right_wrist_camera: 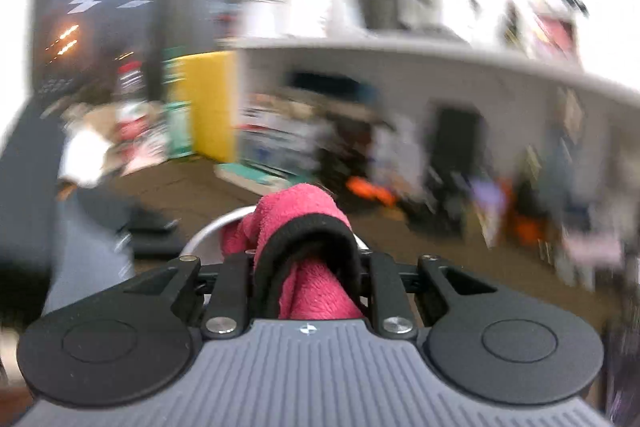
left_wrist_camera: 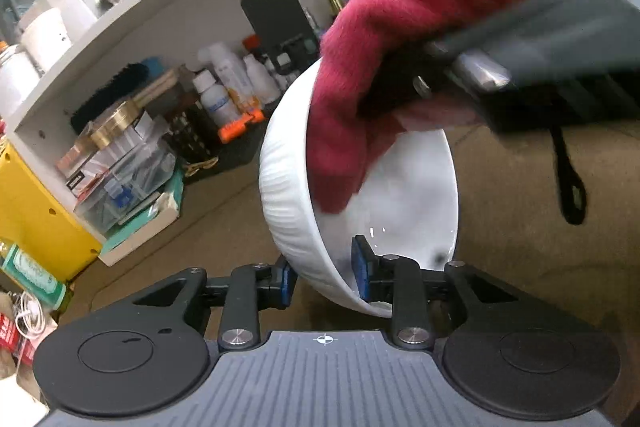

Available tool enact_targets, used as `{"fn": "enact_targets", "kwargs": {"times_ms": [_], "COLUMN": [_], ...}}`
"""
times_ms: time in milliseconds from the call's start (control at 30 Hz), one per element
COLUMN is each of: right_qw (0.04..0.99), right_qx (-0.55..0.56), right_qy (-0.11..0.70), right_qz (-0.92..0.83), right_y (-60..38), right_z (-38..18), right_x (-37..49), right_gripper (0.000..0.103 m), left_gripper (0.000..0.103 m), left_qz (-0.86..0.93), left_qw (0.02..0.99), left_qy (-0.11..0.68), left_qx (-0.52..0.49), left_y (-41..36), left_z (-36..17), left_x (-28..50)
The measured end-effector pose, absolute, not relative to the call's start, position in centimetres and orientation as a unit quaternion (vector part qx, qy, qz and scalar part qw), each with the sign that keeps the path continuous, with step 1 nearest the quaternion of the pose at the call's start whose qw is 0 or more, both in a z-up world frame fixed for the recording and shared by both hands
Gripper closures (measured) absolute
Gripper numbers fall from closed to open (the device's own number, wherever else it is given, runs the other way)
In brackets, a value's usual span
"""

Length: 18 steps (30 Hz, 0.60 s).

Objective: Clean bowl
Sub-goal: 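Hold the bowl with the left gripper while the right gripper scrubs the inner wall with the towel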

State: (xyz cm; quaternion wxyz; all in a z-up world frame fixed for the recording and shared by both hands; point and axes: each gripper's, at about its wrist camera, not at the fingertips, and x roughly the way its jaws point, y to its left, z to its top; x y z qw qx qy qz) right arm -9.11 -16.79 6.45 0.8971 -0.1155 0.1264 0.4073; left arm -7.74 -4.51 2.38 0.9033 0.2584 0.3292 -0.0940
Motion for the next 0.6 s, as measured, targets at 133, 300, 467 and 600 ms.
{"fn": "enact_targets", "kwargs": {"times_ms": [133,300,467,600], "right_qw": [0.897,0.915,0.910,0.904], "right_qx": [-0.105,-0.029,0.016,0.057], "right_qy": [0.144,0.214,0.254,0.280], "right_qz": [0.405,0.340,0.328,0.317], "right_y": [-18.2,-20.5,-20.4,-20.5], "right_z": [6.1,4.2,3.0,1.7], "right_x": [-8.9,-4.1,-2.4,-2.1], "right_gripper": [0.082,0.082,0.082,0.082], "left_gripper": [0.073,0.074,0.057,0.020], "left_qz": [-0.101,-0.090,-0.039,0.019], "left_qw": [0.897,0.904,0.936,0.945], "left_qy": [0.344,0.347,0.325,0.325], "left_qx": [0.257,0.232,0.127,0.023], "left_y": [-3.4,-2.7,-2.2,-2.2], "left_z": [2.7,3.3,4.6,3.8], "left_x": [-6.7,-4.3,-2.9,-3.1]}}
